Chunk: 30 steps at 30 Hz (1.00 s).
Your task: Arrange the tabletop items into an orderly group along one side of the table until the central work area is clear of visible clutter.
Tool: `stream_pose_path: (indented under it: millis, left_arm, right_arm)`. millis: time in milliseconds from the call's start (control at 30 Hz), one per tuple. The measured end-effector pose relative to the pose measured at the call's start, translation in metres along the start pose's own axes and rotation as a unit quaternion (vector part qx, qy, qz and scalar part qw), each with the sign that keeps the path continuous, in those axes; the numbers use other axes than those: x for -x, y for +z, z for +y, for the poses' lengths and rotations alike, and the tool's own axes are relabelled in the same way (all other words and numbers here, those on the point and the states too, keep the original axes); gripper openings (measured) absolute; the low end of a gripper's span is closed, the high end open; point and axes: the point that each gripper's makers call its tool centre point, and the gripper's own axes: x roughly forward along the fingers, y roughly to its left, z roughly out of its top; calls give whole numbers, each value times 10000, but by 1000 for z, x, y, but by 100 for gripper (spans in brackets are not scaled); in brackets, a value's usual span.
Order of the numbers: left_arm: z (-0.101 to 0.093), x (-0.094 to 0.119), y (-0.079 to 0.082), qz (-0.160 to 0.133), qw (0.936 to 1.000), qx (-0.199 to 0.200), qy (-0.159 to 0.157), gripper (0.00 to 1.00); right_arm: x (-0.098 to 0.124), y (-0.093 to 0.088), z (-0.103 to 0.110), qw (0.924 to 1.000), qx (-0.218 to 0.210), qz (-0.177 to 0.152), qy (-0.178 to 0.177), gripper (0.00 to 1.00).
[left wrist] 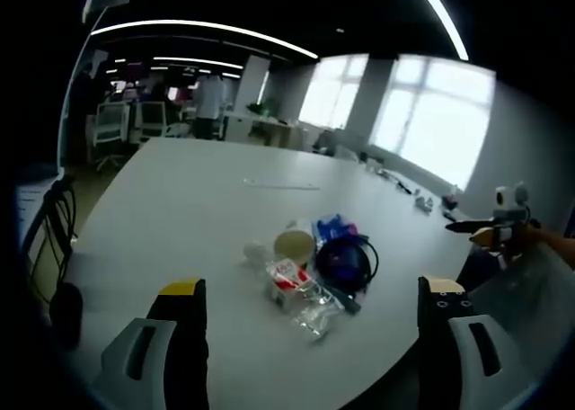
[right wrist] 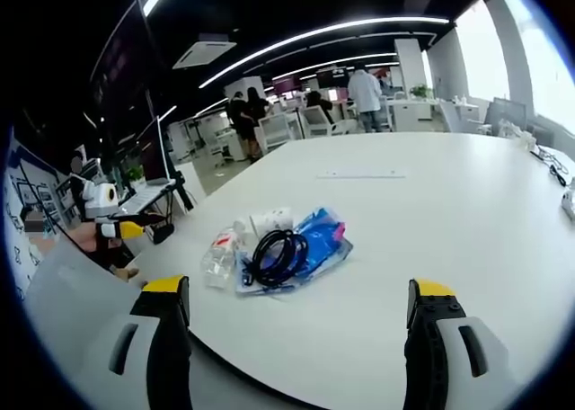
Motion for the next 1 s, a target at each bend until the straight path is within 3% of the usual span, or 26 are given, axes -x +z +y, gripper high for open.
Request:
stream_pose_path:
  millis: [467, 767, 867, 1000]
  left_arm:
    - [3, -5, -5, 89, 9999, 43, -53, 94]
    - [4, -10, -9, 143, 9998, 52, -119, 93]
    - [5, -14, -8, 148, 9998, 31, -142, 91]
    - [6, -18, -6, 129, 9997, 1, -193, 89]
  right_arm:
    - [-3, -5, -4, 9998, 125, 179, -26, 100]
    - [-8, 11, -11, 9968, 723, 350, 5, 95]
    - [-15, 18, -8, 9960, 821, 336, 115, 92]
    - [-29, 18, 0, 9896, 1270, 577, 353, 89]
